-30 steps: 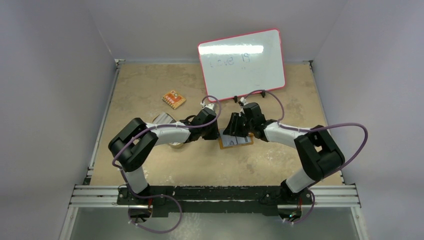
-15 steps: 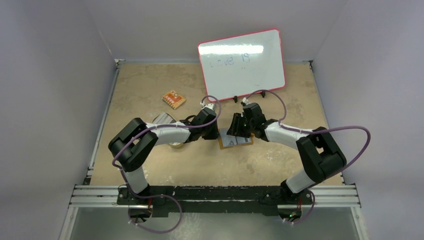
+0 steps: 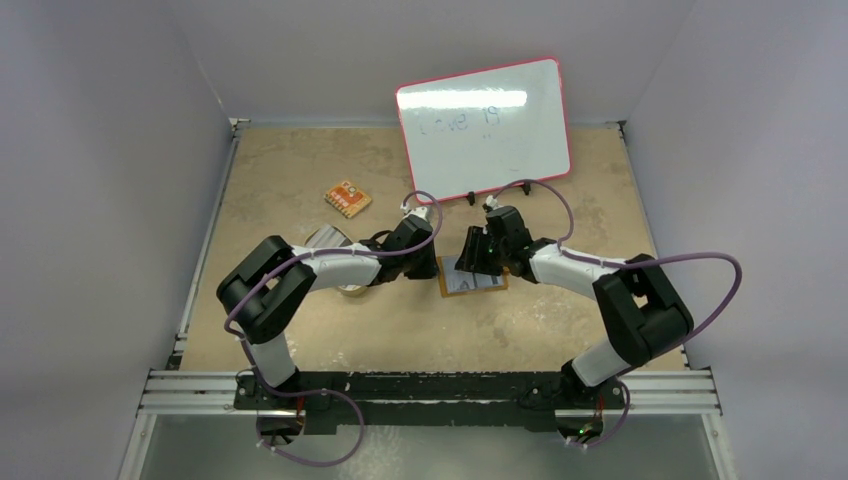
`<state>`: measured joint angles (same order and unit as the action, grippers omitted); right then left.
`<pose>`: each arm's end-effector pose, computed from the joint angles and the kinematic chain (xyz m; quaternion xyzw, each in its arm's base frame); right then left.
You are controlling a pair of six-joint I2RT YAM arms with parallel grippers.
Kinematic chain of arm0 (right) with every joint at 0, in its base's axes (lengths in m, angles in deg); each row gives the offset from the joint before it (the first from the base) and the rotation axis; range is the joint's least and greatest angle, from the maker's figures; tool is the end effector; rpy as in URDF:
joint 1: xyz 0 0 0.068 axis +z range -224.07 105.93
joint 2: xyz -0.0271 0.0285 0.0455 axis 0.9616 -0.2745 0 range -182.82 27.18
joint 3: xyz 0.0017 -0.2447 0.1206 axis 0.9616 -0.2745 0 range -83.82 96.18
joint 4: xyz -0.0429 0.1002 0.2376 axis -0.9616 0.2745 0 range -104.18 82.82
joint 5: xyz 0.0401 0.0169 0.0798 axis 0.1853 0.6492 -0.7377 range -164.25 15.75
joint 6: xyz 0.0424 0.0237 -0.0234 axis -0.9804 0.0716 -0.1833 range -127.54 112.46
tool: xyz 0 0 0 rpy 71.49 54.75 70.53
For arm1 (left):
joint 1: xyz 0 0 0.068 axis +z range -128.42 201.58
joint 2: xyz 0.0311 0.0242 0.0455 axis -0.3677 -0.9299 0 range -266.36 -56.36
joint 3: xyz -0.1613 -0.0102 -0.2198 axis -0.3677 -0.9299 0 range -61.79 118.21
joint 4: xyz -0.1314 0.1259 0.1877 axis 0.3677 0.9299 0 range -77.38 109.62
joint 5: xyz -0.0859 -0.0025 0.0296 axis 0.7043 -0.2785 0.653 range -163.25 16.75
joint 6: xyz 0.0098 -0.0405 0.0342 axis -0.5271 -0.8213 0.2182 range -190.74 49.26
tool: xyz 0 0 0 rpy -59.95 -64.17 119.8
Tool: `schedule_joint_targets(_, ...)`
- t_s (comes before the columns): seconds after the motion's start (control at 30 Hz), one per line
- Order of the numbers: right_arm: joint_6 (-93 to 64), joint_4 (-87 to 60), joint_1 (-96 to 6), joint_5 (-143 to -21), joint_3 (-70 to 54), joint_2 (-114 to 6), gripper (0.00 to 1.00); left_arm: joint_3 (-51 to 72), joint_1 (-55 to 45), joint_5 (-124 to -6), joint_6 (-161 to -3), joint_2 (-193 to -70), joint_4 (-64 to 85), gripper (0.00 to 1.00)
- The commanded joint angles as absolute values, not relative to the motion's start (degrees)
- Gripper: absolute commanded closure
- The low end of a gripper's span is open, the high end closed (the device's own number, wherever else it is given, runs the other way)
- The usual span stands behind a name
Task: Put the credit cards into the card holder
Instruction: Insert the credit card into the card holder.
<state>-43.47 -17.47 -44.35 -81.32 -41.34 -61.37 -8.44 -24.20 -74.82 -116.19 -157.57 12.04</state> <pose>0.2642 0.1557 0.1684 0.0248 0.9145 0.2642 0.3053 0.2479 -0.2534 0.1506 -0.0024 0.9312 -0.2514 0.2638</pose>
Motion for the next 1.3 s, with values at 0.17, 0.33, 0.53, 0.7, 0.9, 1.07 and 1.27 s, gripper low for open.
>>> schedule_joint_targets(0.17, -45.2, -22.8, -43.9, -86.7, -42.2, -62.6, 0.5, -7.0, -24.2, -74.9, -116.1, -157.1, 9.2, 0.89)
schedule_joint_targets(0.33, -46.1, -24.8, -43.9, -88.3, -43.2, -63.2, 0.5, -7.1, -24.2, -75.1, -116.0, -157.3, 9.2, 0.89)
schedule_joint_targets(0.53, -46.6, -27.2, -43.9, -90.6, -44.0, -61.7, 0.5, -7.1, -24.2, -75.1, -116.0, -157.7, 9.1, 0.89)
schedule_joint_targets(0.7, -46.0, -29.2, -43.9, -94.4, -44.9, -60.0, 0.5, -6.7, -23.9, -76.0, -115.5, -156.8, 10.4, 0.89)
schedule_joint_targets(0.9, -43.3, -18.2, -44.3, -86.5, -41.9, -57.2, 0.49, -6.7, -23.1, -77.5, -114.9, -151.9, 13.1, 0.87)
schedule_joint_targets(1.07, -44.6, -12.9, -44.8, -82.2, -41.5, -54.8, 0.47, -7.4, -23.1, -76.5, -115.8, -149.3, 12.5, 0.85)
schedule_joint_targets(1.27, -48.1, -8.5, -44.9, -77.8, -42.6, -52.9, 0.42, -8.3, -23.2, -74.1, -116.0, -150.1, 11.7, 0.83)
